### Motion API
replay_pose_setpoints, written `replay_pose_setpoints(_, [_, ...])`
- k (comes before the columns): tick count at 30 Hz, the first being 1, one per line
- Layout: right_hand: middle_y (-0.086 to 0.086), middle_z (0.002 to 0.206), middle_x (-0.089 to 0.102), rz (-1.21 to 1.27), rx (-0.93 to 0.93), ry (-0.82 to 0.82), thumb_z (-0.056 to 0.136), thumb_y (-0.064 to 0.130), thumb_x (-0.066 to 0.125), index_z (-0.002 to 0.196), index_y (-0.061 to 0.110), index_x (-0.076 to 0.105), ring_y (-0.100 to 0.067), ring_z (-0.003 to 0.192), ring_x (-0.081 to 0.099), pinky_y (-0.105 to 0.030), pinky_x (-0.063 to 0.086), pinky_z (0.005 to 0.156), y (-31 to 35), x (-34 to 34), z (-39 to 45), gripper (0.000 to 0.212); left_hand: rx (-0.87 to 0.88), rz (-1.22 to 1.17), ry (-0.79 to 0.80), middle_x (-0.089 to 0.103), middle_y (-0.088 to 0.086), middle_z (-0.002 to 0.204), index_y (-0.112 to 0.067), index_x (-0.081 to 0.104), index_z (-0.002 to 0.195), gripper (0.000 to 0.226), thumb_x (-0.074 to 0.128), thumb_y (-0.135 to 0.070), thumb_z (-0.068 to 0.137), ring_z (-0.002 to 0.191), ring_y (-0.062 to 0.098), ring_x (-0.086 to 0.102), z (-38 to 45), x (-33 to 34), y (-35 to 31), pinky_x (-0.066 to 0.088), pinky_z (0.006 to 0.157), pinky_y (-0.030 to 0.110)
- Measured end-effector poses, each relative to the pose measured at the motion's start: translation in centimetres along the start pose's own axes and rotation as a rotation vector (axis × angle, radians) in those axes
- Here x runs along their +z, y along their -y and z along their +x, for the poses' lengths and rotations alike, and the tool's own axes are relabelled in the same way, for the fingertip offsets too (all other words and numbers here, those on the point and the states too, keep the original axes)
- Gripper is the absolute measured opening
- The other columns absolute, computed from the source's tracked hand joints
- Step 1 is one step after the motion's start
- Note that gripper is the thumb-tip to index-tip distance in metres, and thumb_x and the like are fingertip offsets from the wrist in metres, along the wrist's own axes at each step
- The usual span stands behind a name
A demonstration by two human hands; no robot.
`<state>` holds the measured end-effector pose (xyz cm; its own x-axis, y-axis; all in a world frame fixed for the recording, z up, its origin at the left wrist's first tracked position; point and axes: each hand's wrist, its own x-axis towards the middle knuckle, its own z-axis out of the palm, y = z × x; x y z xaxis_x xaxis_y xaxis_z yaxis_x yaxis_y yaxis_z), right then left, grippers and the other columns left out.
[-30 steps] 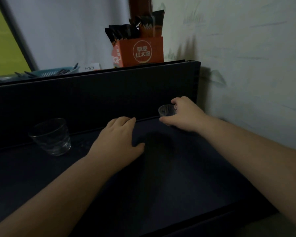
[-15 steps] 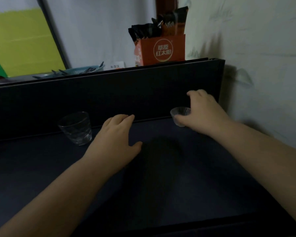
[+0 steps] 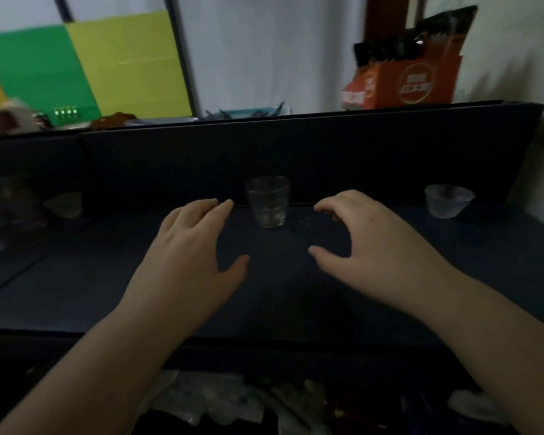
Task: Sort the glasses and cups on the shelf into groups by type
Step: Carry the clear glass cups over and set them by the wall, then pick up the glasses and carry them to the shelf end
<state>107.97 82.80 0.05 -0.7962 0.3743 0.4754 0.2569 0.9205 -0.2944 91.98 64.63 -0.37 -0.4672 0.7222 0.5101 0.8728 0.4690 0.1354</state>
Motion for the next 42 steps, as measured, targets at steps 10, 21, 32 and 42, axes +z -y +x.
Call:
replay_pose_setpoints(10, [0.03, 0.119, 0.046, 0.182, -0.168, 0.036, 0.082, 0.056, 0.061, 0.135, 0.038, 0.049, 0.011, 0.108, 0.046, -0.008, 0.035, 0.083, 20.9, 8.5, 1.4, 0.057, -0.309, 0.056, -0.087, 0.025, -0.012, 0.153, -0.035, 0.025, 0.151, 0.082, 0.061, -0.056, 0.081, 0.14, 0.014, 0.018, -15.3, -11.1, 18.8, 0.025, 0.108, 0.03])
replay_pose_setpoints(21, [0.029, 0.121, 0.045, 0.286, -0.335, 0.152, 0.086, 0.054, 0.062, 0.135, 0.037, 0.048, 0.007, 0.114, 0.045, -0.015, 0.04, 0.091, 37.2, 18.6, 6.2, 0.053, -0.503, 0.079, -0.147, 0.029, -0.009, 0.152, -0.036, 0.028, 0.15, 0.082, 0.064, -0.055, 0.08, 0.14, 0.015, 0.021, -23.2, -15.8, 32.5, 0.029, 0.109, 0.033])
replay_pose_setpoints(32, [0.016, 0.126, 0.049, 0.413, -0.536, 0.149, 0.089, 0.05, 0.062, 0.138, 0.028, 0.049, -0.005, 0.115, 0.048, -0.026, 0.044, 0.092, 51.9, 29.2, 16.7, 0.055, -0.685, 0.212, -0.213, 0.033, -0.008, 0.15, -0.038, 0.031, 0.148, 0.079, 0.064, -0.053, 0.078, 0.137, 0.017, 0.032, -25.1, -20.0, 45.9, 0.039, 0.105, 0.041])
replay_pose_setpoints(42, [0.014, 0.124, 0.052, 0.392, -0.498, 0.181, 0.088, 0.049, 0.062, 0.135, 0.028, 0.051, -0.007, 0.113, 0.051, -0.033, 0.049, 0.091, 61.7, 36.7, 21.4, 0.053, -0.665, 0.201, -0.201, 0.038, -0.006, 0.147, -0.035, 0.035, 0.147, 0.077, 0.066, -0.05, 0.078, 0.135, 0.018, 0.036, -25.1, -21.4, 60.1, 0.038, 0.105, 0.041])
